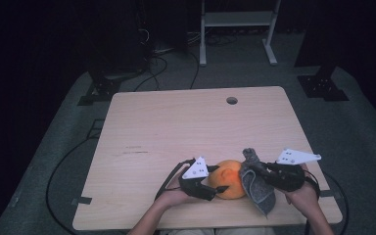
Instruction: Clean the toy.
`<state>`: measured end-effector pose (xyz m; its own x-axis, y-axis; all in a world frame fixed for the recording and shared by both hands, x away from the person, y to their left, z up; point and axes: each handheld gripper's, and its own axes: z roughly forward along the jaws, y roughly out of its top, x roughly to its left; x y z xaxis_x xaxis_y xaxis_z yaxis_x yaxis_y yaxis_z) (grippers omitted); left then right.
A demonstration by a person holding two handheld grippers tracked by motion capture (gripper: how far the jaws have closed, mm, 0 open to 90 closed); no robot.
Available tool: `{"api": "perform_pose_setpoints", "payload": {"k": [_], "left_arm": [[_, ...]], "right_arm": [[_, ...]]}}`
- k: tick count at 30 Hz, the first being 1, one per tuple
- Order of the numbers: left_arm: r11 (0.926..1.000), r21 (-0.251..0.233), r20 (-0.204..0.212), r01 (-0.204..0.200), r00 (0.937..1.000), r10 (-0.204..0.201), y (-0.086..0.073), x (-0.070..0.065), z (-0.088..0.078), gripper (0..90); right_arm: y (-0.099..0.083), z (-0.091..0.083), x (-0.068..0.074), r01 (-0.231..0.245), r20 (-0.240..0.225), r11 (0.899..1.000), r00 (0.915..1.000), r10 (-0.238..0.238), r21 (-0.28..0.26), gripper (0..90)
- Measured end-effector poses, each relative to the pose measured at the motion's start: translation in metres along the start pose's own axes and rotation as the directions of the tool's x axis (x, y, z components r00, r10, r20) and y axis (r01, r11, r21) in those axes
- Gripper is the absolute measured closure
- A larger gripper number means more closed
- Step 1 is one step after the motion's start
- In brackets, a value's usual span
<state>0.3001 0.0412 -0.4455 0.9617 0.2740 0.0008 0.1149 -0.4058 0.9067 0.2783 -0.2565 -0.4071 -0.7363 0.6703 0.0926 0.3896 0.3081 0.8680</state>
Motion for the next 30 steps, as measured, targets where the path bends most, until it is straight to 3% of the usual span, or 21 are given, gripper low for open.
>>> {"api": "perform_pose_setpoints", "payload": {"k": [2, 6, 9, 12, 19, 21, 24, 26, 30], "left_arm": [[1.0, -0.004, 0.0, 0.005, 1.0, -0.005, 0.0, 0.0, 0.0, 31.7], [0.9997, -0.011, 0.0, 0.022, 0.9998, -0.022, -0.001, 0.003, 0.0, 31.5], [0.9989, -0.02, 0.001, 0.043, 0.9991, -0.043, -0.002, 0.006, -0.001, 31.6], [0.9987, -0.019, -0.001, 0.047, 0.9989, -0.047, -0.002, 0.006, -0.001, 31.5], [0.9979, -0.027, -0.007, 0.059, 0.9983, -0.059, -0.002, 0.006, 0.0, 31.2], [0.9975, -0.03, -0.01, 0.064, 0.9978, -0.065, -0.002, 0.007, 0.0, 30.8], [0.997, -0.03, -0.012, 0.071, 0.9974, -0.072, -0.002, 0.008, 0.0, 30.6], [0.9972, -0.033, -0.014, 0.067, 0.9976, -0.068, -0.002, 0.007, 0.001, 30.6], [0.9981, -0.033, 0.012, 0.052, 0.9986, -0.052, -0.001, 0.005, -0.001, 26.7]], "right_arm": [[-0.004, -0.002, -0.007, -0.026, 0.011, 1.0, 0.9996, 0.026, 0.002, 73.3], [0.0, -0.008, -0.005, -0.023, 0.03, 1.0, 0.9993, 0.023, -0.011, 73.4], [0.01, -0.008, 0.008, 0.025, -0.011, 0.999, 0.9996, -0.025, -0.042, 73.2], [0.01, -0.003, 0.014, 0.06, -0.012, 0.998, 0.9981, -0.06, -0.02, 73.0], [-0.006, -0.003, -0.007, -0.012, 0.039, 1.0, 0.9992, 0.011, 0.021, 72.8], [-0.004, -0.006, -0.008, -0.018, 0.05, 1.0, 0.9986, 0.017, 0.016, 73.0], [0.005, -0.01, 0.001, 0.001, 0.023, 1.0, 0.9997, 0.0, -0.022, 73.0], [0.013, -0.01, 0.012, 0.033, -0.021, 0.998, 0.9992, -0.034, -0.053, 73.0], [0.012, 0.0, 0.02, 0.076, -0.013, 0.997, 0.997, -0.076, -0.006, 72.9]]}}
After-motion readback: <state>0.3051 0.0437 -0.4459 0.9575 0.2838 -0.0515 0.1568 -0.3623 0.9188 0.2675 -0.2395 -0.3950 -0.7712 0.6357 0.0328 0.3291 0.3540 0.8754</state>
